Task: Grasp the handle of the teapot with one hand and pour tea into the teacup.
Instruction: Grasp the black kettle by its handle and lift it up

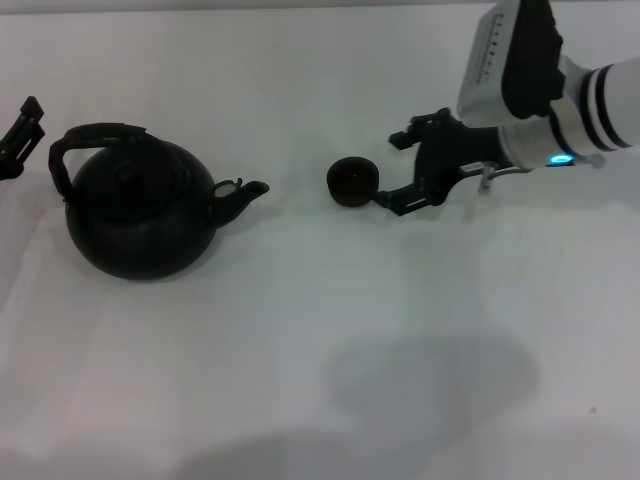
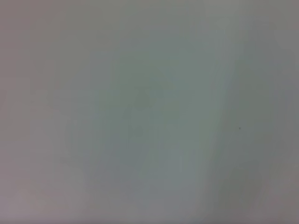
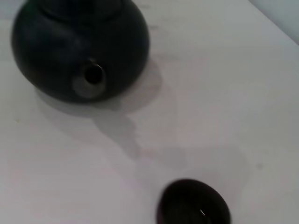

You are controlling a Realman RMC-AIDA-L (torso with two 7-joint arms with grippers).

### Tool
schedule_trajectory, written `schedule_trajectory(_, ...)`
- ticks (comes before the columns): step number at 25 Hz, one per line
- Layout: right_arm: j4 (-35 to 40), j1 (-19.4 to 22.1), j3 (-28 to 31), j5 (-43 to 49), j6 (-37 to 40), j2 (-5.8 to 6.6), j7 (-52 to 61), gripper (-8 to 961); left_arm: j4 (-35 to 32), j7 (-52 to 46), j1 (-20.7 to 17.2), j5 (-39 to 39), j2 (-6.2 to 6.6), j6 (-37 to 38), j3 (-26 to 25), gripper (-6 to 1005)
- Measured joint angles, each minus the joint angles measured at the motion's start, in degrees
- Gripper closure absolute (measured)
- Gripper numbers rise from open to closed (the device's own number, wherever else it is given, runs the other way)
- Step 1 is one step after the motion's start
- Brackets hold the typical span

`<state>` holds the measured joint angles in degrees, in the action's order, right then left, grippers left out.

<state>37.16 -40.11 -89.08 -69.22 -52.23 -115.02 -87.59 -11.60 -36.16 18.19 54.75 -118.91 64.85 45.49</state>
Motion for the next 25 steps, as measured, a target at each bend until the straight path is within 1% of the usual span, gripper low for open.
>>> schedule_trajectory(2, 0.3, 0.6, 1.2, 2.1, 0.8, 0.02, 0.0, 81, 0.0, 0.0, 0.0, 0.0, 0.00, 0.1, 0.0, 270)
schedule_trajectory(6, 1.3, 2.0, 5.9, 7.8, 1.3, -0.02, 0.4, 81, -0.5, -0.1, 0.0, 0.0, 0.00, 0.2, 0.1, 270)
schedule_trajectory(11, 3.2, 4.2, 13.9, 14.3, 1.1, 0.18, 0.5, 81, -0.6, -0.5, -0.1, 0.1, 0.00, 0.4, 0.2, 270)
schedule_trajectory(13, 5.3, 5.9, 18.0, 16.9, 1.1, 0.15, 0.5, 81, -0.8, -2.4, -0.2, 0.5, 0.02, 0.6, 0.4, 271)
schedule_trajectory(15, 7.9, 7.9, 21.9, 18.1, 1.1, 0.09, 0.5, 81, -2.4, -7.5, -0.6, 1.8, 0.23, 0.3, 1.2, 271)
schedule_trajectory(16, 9.2, 8.8, 23.6, 18.1, 1.2, 0.06, 0.4, 81, -4.2, -10.5, -1.1, 3.6, 0.28, 0.1, 1.6, 271)
schedule_trajectory(17, 10.4, 9.7, 25.3, 18.1, 1.5, 0.04, 0.2, 82, -6.3, -13.6, -1.8, 5.8, 0.33, -0.2, 1.8, 271)
schedule_trajectory(18, 11.3, 10.5, 26.7, 18.0, 1.8, 0.03, 0.0, 82, -9.6, -16.2, -3.3, 8.6, 0.19, 0.0, 2.0, 271)
schedule_trajectory(20, 12.5, 11.8, 28.7, 17.4, 3.9, 0.00, -0.2, 82, -15.5, -17.7, -6.6, 11.6, -0.38, 1.5, 2.7, 271)
schedule_trajectory(22, 12.8, 12.9, 29.4, 16.6, 6.2, 0.05, -0.3, 82, -19.4, -17.8, -9.8, 11.2, -0.62, 3.8, 4.3, 271)
schedule_trajectory(23, 12.8, 13.3, 29.5, 16.4, 6.9, 0.07, -0.3, 82, -20.8, -17.8, -11.7, 10.1, -0.46, 5.6, 5.4, 271)
schedule_trajectory(25, 12.8, 14.1, 29.8, 16.2, 8.3, 0.13, -0.7, 82, -22.7, -18.3, -14.6, 9.0, -0.08, 9.3, 5.9, 271)
